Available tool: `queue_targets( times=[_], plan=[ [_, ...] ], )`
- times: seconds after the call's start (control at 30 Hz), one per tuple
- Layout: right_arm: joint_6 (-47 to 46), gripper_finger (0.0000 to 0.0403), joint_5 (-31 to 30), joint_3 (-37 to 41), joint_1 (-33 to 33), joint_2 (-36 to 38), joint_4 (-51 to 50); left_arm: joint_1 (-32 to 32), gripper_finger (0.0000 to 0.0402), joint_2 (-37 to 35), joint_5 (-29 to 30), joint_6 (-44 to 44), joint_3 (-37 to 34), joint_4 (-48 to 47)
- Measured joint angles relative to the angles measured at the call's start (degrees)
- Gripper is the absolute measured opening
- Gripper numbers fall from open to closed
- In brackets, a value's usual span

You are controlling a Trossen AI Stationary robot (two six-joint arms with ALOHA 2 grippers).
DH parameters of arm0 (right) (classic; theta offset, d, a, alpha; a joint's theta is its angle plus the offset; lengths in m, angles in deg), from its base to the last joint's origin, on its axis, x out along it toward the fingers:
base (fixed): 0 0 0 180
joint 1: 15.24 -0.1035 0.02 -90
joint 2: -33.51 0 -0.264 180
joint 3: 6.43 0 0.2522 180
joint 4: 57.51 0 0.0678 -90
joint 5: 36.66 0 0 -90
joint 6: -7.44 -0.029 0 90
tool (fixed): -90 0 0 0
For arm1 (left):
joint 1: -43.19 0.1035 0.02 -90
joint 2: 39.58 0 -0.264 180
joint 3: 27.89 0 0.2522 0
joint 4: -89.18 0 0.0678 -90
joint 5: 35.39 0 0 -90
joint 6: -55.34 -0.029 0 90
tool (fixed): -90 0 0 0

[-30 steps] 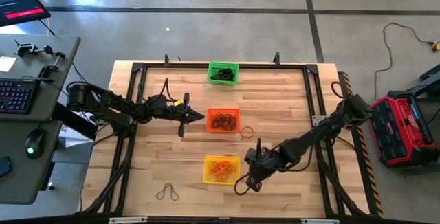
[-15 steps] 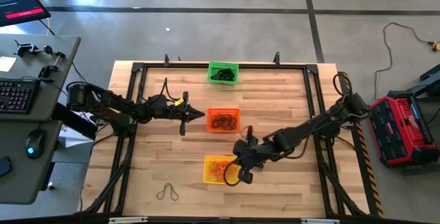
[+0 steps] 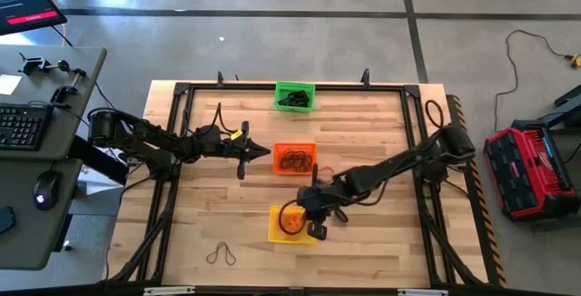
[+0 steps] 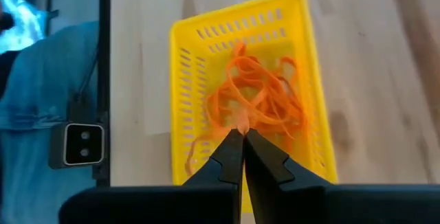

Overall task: Sort rubber bands into baskets
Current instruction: Put the orange rubber band into the yellow bin

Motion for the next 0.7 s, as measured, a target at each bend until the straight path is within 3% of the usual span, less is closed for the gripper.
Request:
queue_targets(
  times=[0.27, 0.7],
  plan=[
    [-1.9, 0.0000, 9.5, 0.2, 2.6, -4.4, 8.6, 0.0, 0.0000, 0.0, -0.1, 0.0, 0.0, 0.0],
    [-2.1, 0.0000, 9.9, 0.2, 3.3, -4.8, 9.4, 0.0, 0.0000, 0.0, -0.2, 0.0, 0.0, -0.8]
  ],
)
